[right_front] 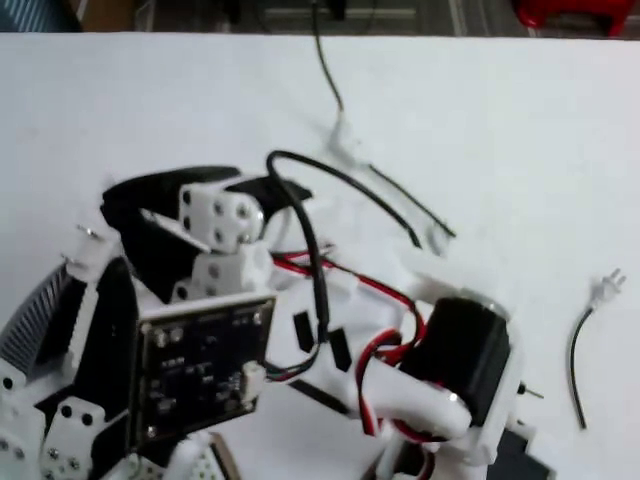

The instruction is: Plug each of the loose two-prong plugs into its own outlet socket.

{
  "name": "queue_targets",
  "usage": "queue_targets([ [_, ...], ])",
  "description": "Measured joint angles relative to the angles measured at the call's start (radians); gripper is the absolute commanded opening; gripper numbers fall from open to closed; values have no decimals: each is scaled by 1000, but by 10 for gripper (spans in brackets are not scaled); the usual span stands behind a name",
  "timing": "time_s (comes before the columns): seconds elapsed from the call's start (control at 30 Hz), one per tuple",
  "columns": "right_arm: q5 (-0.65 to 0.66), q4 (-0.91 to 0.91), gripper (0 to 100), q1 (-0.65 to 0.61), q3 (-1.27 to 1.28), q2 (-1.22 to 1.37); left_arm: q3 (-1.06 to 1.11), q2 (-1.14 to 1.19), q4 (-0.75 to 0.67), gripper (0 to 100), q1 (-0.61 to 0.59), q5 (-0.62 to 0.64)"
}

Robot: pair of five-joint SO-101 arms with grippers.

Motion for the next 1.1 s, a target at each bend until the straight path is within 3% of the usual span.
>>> queue_targets([
  [0.57,64,2,19,-18,2,0,15,0,6,24,0,0],
  [0.87,138,-6,19,66,3,49,20,0,40,24,0,-9],
  [1.1,138,-43,19,66,3,52,20,0,48,131,0,-9],
])
